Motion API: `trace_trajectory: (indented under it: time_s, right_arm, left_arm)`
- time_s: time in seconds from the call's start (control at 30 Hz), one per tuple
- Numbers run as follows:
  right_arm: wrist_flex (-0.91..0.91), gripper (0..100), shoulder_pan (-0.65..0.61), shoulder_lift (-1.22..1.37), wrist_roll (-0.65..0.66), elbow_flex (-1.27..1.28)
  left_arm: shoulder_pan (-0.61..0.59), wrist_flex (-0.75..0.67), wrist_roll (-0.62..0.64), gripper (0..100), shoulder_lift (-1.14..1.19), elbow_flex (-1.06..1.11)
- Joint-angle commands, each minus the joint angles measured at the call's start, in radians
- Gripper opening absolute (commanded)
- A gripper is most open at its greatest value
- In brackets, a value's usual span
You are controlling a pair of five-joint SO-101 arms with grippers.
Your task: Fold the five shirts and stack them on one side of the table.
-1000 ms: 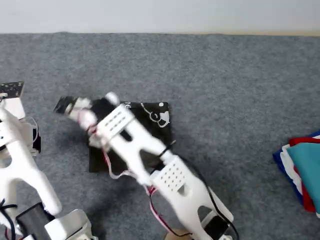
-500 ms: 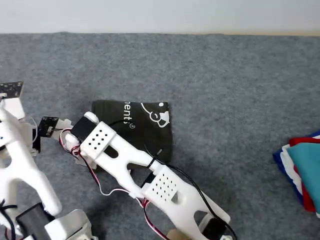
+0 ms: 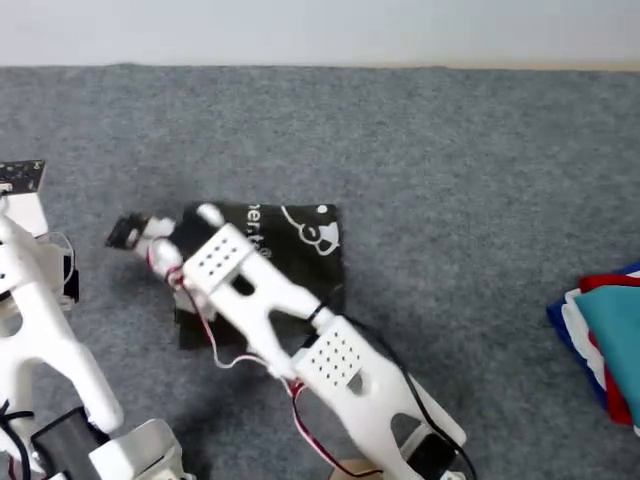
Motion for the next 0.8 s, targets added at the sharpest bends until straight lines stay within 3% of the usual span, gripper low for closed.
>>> trace_trajectory:
  time_s: [0.0, 0.2, 0.4, 0.67, 0.77]
  right_arm:
    - [0.038, 0.9, -0.087, -0.001, -0.011, -0.006]
    - [0.038, 0.9, -0.125, -0.031, -0.009, -0.012]
    - [0.036, 0.9, -0.021, -0.105, -0.009, -0.008]
    - [0.038, 1.0, 0.081, -0.182, -0.008, -0.008]
    - [0.038, 6.5, 0.105, -0.232, -0.009, -0.008]
  left_arm:
    - [0.003, -0.014, -0.003, 0, -0.032, -0.008]
    - [0.002, -0.011, 0.0, 0, -0.034, -0.015]
    - [0.0, 0.009, 0.012, 0, -0.034, -0.099]
    - [-0.04, 0.069, 0.15, 0, -0.034, -0.344]
    - [-0.071, 0.094, 0.175, 0, -0.034, -0.45]
